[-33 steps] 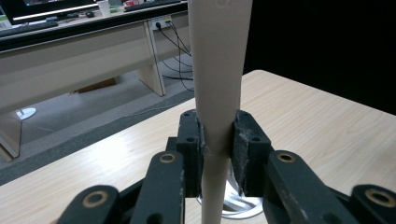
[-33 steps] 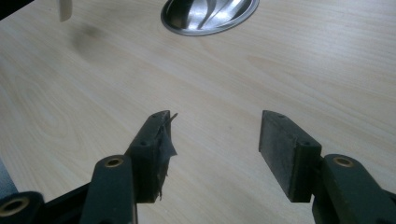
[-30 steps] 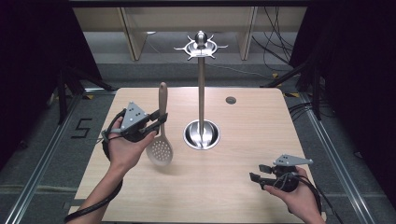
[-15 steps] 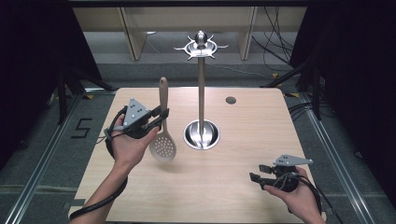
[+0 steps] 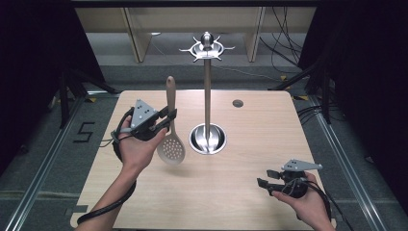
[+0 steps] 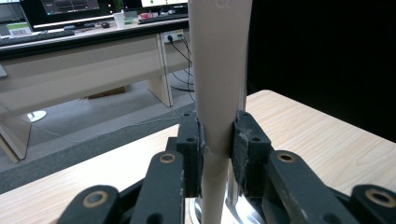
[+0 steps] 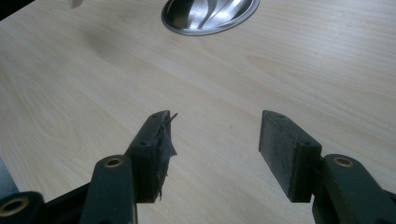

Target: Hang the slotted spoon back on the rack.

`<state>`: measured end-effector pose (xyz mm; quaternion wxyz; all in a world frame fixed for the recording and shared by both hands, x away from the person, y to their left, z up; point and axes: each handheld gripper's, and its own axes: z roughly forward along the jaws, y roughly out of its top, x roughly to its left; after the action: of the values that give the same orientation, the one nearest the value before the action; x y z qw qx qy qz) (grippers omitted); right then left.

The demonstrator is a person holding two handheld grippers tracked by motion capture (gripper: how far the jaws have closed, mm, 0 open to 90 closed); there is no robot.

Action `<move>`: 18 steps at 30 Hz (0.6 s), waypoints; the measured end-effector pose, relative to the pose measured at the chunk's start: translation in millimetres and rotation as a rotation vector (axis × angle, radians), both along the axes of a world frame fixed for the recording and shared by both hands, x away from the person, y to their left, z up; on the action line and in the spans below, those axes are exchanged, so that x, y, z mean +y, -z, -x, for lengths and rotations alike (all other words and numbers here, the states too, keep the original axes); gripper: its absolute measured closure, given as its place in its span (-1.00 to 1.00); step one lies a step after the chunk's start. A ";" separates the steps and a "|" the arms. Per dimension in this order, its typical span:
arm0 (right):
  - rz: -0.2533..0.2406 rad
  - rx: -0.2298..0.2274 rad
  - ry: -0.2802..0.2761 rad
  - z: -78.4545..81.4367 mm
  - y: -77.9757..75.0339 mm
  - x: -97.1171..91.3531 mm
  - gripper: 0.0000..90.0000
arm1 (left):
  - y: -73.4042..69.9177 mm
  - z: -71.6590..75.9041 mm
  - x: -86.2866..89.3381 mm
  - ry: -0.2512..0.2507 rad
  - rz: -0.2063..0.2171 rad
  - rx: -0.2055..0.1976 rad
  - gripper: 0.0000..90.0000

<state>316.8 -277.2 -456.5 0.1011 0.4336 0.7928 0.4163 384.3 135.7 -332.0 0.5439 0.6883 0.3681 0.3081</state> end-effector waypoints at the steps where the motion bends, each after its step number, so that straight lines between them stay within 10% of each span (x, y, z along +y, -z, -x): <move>1: 0.000 0.000 0.000 0.0 0.0 0.0 -0.01 | -0.8 -0.3 0.1 -0.003 -0.011 -0.011 0.64; 18: -0.005 0.001 -0.002 -0.1 0.4 0.3 -0.01 | -8.7 -3.3 -10.7 0.031 -0.013 -0.028 0.64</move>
<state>316.9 -277.0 -456.8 0.0992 0.4332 0.7921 0.4184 387.7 125.0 -323.3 0.5491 0.6931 0.3479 0.3115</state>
